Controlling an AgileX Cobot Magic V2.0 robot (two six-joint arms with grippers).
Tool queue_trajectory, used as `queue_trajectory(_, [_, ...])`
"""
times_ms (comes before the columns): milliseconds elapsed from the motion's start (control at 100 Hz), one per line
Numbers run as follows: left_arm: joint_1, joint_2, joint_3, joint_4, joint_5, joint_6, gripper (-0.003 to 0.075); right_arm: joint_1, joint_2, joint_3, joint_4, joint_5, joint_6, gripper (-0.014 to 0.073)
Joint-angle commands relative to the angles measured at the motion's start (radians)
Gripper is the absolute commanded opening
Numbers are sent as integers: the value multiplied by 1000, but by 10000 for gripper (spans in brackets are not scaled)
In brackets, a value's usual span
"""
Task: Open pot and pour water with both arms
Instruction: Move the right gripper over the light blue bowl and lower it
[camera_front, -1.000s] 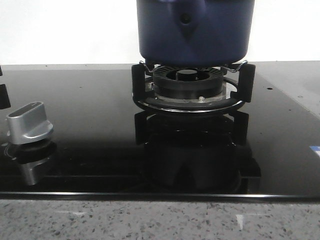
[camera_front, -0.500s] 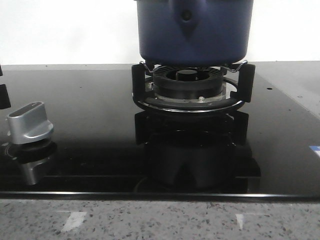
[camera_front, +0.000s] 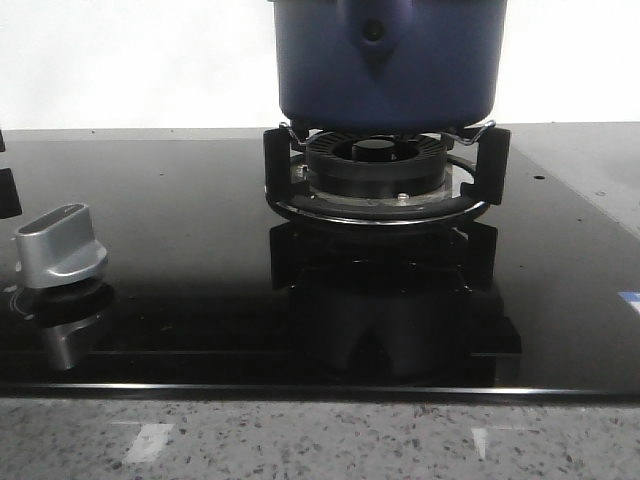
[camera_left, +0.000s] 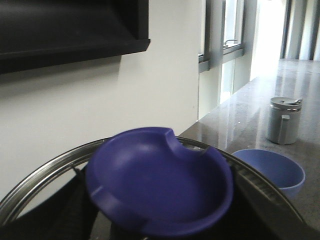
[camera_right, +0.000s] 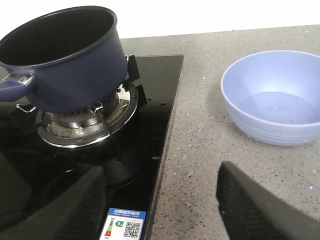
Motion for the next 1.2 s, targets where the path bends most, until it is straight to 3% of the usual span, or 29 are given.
queue_trajectory(0, [41,-109,40,-83,27,-12,244,4,21,-33,-4,-70,-8,435])
queue_trajectory(140, [91,-213,170,-83,10,-12,244,4,21,-33,-2,-70,-8,435])
queue_trajectory(390, [88,-306,325,-83,-24,-6,244,4,21,-33,4,-69,-8,435])
queue_trajectory(600, [88,-307,367,-89,-24,-6,288,4,21,-33,7,-44,-8,435])
queue_trajectory(870, [87,-307,369,-89,-17,-6,289,4,23,-41,38,-26,-8,435])
queue_trajectory(1060, [50,-307,369,-81,-9,-6,288,4,132,-209,8,34,86,435])
queue_trajectory(1190, [31,-307,369,-78,-8,-6,288,4,292,-422,-118,234,158,435])
